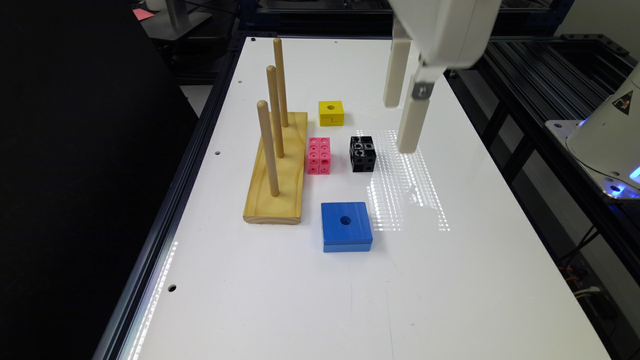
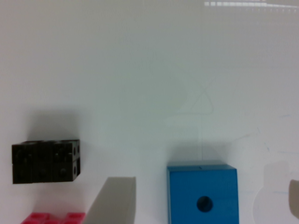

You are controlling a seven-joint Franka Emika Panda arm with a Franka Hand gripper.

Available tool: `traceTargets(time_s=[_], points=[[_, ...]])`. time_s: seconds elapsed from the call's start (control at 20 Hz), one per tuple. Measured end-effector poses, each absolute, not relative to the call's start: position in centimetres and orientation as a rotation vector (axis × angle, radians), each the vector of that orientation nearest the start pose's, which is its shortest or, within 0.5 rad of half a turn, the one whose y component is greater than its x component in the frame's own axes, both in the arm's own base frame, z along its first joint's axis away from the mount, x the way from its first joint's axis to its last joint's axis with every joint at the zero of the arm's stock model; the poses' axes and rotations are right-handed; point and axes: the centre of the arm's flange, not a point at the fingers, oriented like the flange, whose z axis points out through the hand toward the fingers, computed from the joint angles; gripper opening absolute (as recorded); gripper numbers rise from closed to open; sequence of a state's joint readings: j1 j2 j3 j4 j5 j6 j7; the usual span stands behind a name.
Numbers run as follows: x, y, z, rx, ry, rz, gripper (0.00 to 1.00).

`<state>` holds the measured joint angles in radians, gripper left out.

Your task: Pick up blue block.

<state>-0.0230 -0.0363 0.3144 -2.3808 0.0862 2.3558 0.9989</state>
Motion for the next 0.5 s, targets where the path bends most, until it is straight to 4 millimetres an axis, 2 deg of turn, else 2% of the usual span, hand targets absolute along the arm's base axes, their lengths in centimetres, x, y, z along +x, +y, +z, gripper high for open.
traceTargets(time_s=[0.5], points=[[47.21, 14.26, 33.01, -2.869, 1.161, 0.04, 1.0]])
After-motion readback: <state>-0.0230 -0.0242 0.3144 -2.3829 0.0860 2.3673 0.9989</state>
